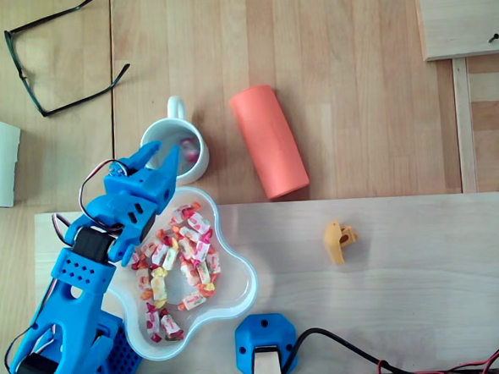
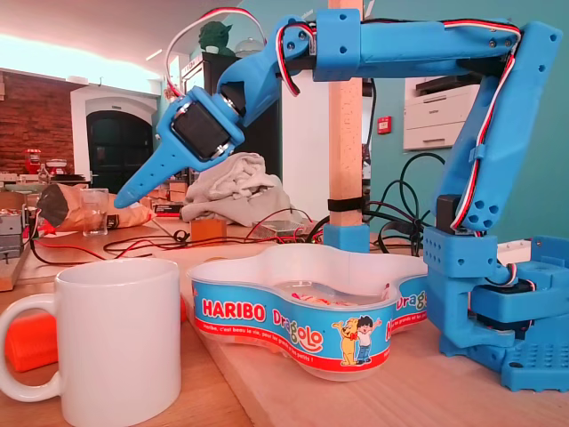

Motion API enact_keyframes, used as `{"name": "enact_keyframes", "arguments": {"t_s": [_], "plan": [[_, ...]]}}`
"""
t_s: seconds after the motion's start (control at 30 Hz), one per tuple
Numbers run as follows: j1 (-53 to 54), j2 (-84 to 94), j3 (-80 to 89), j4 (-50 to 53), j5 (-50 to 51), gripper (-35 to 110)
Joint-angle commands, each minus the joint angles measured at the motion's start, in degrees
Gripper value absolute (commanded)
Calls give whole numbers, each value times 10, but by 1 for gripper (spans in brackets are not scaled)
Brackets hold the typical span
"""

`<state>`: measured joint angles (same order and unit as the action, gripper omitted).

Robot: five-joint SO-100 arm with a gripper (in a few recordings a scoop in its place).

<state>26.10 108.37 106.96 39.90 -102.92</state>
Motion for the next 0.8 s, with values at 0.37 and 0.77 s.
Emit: {"name": "enact_keyframes", "arguments": {"t_s": [0.37, 0.77], "plan": [[7, 16, -27, -7, -4, 20], [6, 14, -25, -7, 8, -2]]}}
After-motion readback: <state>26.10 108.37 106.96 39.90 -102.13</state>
